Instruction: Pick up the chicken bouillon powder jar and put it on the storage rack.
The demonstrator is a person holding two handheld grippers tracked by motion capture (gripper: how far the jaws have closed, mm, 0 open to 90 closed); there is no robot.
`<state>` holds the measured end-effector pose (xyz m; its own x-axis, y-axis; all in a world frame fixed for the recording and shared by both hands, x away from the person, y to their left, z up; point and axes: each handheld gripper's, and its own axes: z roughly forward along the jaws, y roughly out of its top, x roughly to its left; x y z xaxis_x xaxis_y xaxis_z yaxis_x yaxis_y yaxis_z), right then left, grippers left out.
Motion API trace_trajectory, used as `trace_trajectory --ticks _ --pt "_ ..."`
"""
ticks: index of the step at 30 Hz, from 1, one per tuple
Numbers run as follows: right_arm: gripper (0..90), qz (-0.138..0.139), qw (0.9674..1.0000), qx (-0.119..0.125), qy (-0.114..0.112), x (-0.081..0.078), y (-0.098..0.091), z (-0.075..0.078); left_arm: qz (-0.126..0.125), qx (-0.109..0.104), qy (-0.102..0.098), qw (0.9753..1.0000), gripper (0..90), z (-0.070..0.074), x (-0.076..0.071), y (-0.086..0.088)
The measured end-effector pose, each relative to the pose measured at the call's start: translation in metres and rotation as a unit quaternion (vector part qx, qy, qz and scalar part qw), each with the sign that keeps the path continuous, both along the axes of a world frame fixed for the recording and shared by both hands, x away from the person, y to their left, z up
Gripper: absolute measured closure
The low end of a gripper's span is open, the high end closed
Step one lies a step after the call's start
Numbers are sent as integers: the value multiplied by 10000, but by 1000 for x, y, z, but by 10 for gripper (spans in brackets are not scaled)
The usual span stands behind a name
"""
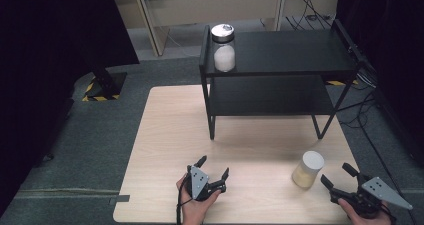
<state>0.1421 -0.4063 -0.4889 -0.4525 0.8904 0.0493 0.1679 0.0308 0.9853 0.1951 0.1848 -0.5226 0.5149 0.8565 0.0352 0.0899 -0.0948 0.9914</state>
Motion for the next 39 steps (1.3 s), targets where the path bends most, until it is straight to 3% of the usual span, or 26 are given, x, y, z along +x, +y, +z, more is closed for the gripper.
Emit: trace_trajectory --ticks 12,16,25,32,39 --pt "103 623 9979 -175 -22 9 11 7 -15 -14 4 10000 129 0 0 1" --pt "121 697 9973 -232 -35 17 18 9 -16 -11 -2 10000 129 0 0 1" --pt "222 583 9977 -335 -102 31 36 10 -14 -17 -11 10000 129 -1 0 1" --pt "332 431 9980 -406 -235 31 45 6 -18 -9 -9 10000 129 0 0 1" --pt "342 371 9980 -463 -239 30 48 8 -16 -17 -1 10000 129 0 0 1"
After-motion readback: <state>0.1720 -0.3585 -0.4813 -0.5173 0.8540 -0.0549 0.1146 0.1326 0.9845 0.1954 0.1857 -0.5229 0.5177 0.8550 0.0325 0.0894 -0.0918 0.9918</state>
